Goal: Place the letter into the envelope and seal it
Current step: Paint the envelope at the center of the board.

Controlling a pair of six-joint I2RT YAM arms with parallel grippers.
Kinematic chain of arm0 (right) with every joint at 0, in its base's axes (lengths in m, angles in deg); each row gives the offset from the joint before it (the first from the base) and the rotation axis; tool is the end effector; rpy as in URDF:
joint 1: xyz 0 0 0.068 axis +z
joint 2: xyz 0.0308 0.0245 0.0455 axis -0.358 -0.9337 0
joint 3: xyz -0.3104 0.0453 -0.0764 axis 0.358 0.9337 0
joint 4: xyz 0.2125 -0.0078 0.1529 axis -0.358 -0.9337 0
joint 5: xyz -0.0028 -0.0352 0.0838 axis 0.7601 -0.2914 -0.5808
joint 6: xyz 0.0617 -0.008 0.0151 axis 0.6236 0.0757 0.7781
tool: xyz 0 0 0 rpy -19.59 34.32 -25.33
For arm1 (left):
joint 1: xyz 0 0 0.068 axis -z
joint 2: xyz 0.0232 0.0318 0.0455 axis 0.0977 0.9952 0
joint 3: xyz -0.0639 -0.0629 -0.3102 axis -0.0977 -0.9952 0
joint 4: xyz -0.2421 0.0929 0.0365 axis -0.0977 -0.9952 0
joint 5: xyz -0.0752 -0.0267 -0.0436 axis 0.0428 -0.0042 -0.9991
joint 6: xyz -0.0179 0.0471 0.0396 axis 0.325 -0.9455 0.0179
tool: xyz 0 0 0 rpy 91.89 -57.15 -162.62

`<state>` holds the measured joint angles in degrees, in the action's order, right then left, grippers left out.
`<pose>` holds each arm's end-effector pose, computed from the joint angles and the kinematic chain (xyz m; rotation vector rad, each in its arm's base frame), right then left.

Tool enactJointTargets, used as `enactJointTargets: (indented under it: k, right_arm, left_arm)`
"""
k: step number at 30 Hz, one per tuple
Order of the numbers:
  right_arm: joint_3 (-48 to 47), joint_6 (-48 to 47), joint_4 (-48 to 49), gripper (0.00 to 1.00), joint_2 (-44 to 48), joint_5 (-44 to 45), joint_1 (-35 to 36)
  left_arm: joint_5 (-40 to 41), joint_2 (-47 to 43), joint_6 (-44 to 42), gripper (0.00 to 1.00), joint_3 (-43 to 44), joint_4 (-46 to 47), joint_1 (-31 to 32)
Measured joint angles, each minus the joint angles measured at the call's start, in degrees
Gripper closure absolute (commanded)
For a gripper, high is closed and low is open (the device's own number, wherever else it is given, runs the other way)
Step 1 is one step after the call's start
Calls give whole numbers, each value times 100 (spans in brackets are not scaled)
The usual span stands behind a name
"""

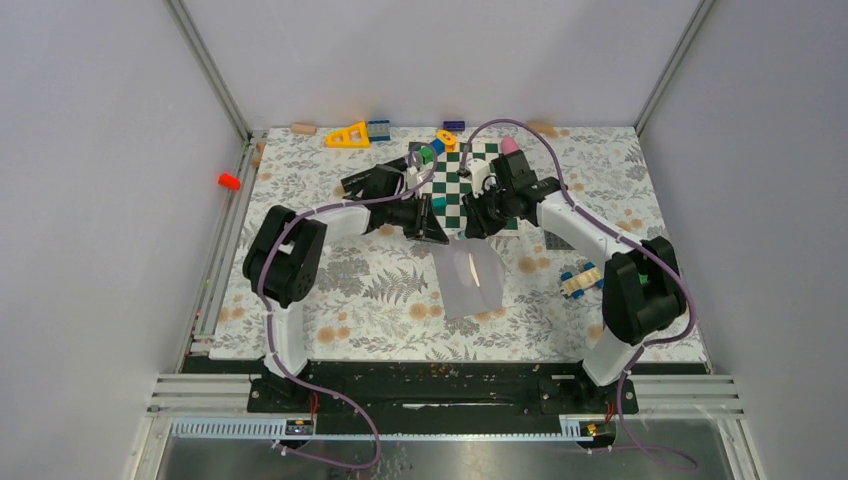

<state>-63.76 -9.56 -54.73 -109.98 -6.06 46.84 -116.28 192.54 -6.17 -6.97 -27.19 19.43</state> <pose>0.3378 0.1855 0.3011 -0.9762 2.1650 0.5854 0.3844 -0.2221 0.2124 0.4917 2.3832 -1.4519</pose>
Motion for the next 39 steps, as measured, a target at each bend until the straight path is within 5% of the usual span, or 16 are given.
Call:
enactJointTargets:
  k: [12, 39]
  right_arm:
    - [-109, 916, -859, 100, -533, 151, 0]
    - [-490, 994, -1001, 100, -1200, 726, 140]
  left_arm:
    - [256, 382, 595, 86, -393, 590, 2]
    - [778, 824, 361, 91, 59, 46, 240]
